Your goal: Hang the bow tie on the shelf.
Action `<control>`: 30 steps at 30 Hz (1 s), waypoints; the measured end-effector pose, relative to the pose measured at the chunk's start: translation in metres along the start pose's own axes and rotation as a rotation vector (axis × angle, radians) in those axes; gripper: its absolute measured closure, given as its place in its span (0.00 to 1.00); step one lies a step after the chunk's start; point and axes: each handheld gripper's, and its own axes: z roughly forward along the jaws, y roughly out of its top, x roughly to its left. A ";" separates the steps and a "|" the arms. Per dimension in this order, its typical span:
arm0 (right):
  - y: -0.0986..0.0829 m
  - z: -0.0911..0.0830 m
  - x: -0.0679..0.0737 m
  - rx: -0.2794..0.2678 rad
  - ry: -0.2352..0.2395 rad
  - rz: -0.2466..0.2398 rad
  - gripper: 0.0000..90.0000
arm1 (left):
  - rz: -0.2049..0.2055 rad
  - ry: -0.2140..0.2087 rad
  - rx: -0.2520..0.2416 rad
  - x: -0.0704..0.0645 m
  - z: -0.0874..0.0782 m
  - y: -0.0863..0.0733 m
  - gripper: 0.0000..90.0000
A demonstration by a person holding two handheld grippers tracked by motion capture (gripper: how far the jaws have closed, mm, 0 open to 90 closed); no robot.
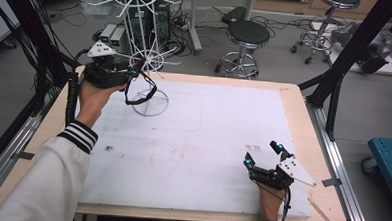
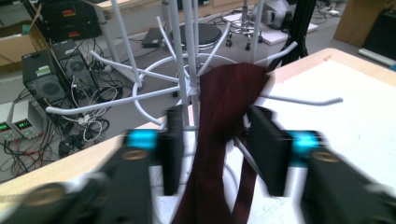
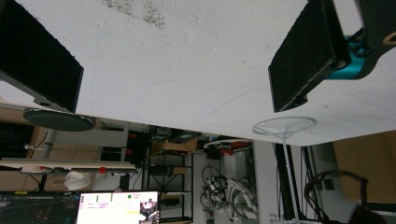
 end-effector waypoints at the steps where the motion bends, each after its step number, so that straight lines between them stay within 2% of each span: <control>1: 0.000 0.000 0.000 0.001 -0.001 0.002 0.03 | 0.006 -0.004 0.000 0.000 0.000 0.000 0.50; 3: 0.000 0.000 0.000 0.001 -0.002 -0.001 0.03 | 0.007 0.004 -0.005 0.000 -0.001 0.000 0.41; 4: 0.000 0.000 0.000 0.001 -0.002 -0.001 0.03 | 0.015 -0.013 -0.013 0.001 -0.002 0.000 0.41; 5: 0.000 0.000 0.000 0.001 -0.002 0.000 0.03 | 0.013 -0.029 -0.023 0.001 -0.002 0.000 0.34; 6: 0.000 0.000 0.000 0.001 0.000 0.001 0.03 | 0.032 -0.047 -0.049 -0.001 -0.004 0.001 0.31; 8: 0.000 0.000 0.000 0.001 -0.001 0.002 0.03 | 0.071 -0.064 -0.078 -0.003 -0.006 0.002 0.29; 10: 0.000 0.000 0.000 0.001 -0.001 0.001 0.03 | 0.076 -0.074 -0.089 -0.004 -0.007 0.002 0.28; 11: 0.000 0.000 0.000 0.001 0.000 0.000 0.03 | 0.084 -0.102 -0.104 -0.007 -0.010 0.003 0.24; 13: 0.000 0.000 0.000 0.001 -0.001 -0.001 0.03 | 0.092 -0.106 -0.105 -0.007 -0.012 0.003 0.21; 14: 0.000 0.000 0.000 0.001 -0.001 -0.001 0.03 | 0.092 -0.109 -0.117 -0.008 -0.014 0.003 0.21; 15: 0.000 0.000 0.000 0.000 0.000 -0.004 0.03 | 0.089 -0.133 -0.137 -0.008 -0.019 0.002 0.20; 17: 0.000 0.000 0.000 -0.001 0.000 -0.005 0.03 | 0.093 -0.139 -0.147 -0.009 -0.023 0.002 0.19; 19: 0.000 0.000 0.000 0.000 -0.001 -0.003 0.03 | 0.107 -0.159 -0.166 -0.008 -0.033 -0.003 0.19; 21: 0.000 0.000 0.000 0.001 -0.001 0.000 0.03 | 0.111 -0.155 -0.157 -0.006 -0.036 -0.005 0.17; 24: 0.000 0.000 0.000 -0.004 0.000 -0.014 0.03 | 0.090 -0.168 -0.175 -0.002 -0.045 -0.014 0.16; 25: 0.000 0.000 0.000 -0.004 0.000 -0.015 0.03 | 0.097 -0.182 -0.191 -0.001 -0.052 -0.022 0.16; 27: 0.000 0.000 0.000 -0.004 0.000 -0.015 0.03 | 0.119 -0.183 -0.216 -0.001 -0.060 -0.030 0.16; 30: 0.000 0.000 0.000 -0.003 0.000 -0.012 0.03 | 0.132 -0.207 -0.223 -0.001 -0.066 -0.039 0.14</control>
